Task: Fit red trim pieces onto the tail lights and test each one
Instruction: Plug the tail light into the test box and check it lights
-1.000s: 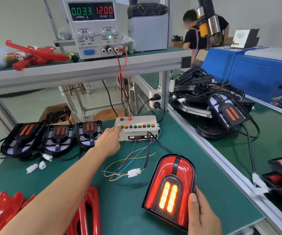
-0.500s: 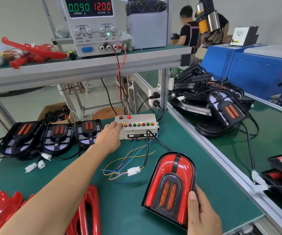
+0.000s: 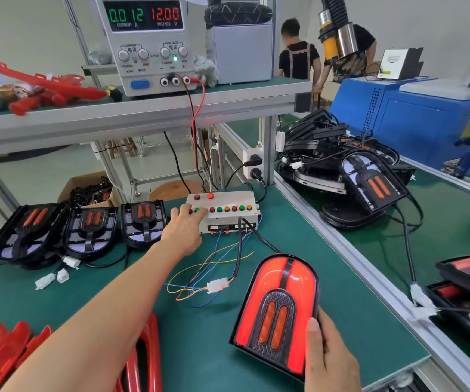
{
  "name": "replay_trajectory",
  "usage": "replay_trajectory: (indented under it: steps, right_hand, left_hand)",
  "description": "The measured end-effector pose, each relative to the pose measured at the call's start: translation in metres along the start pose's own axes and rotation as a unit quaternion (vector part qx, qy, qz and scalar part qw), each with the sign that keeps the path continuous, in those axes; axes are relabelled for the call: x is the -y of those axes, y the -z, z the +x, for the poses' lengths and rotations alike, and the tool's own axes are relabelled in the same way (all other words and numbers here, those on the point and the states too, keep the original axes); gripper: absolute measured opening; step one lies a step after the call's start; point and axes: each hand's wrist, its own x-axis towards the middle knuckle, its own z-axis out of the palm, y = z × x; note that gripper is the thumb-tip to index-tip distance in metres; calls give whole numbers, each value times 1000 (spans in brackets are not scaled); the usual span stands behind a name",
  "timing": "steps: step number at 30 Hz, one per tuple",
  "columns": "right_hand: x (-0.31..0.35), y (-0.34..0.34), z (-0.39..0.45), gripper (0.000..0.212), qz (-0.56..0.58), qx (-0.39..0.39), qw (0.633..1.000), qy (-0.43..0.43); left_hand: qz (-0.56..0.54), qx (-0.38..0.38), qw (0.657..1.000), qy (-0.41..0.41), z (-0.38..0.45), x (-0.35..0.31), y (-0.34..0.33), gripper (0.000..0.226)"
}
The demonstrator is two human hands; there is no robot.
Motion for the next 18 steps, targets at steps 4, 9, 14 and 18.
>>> replay_trajectory:
  steps: [4, 9, 14, 18]
  right_hand:
    - [0, 0, 0, 61, 0, 5, 1000, -5]
    - [0, 0, 0, 54, 2, 29, 1000, -3]
    - [1, 1, 0, 64, -2, 16, 1000, -9]
    - [3, 2, 0, 61, -7, 6, 1000, -1]
  left_hand:
    - [-8, 15, 1000, 9, 5, -2, 3, 72]
    - [-16, 6, 1000, 14, 3, -4, 4, 73]
    - [-27, 6, 999, 26, 4, -7, 5, 70]
    - [-17, 20, 999, 23, 5, -5, 7, 72]
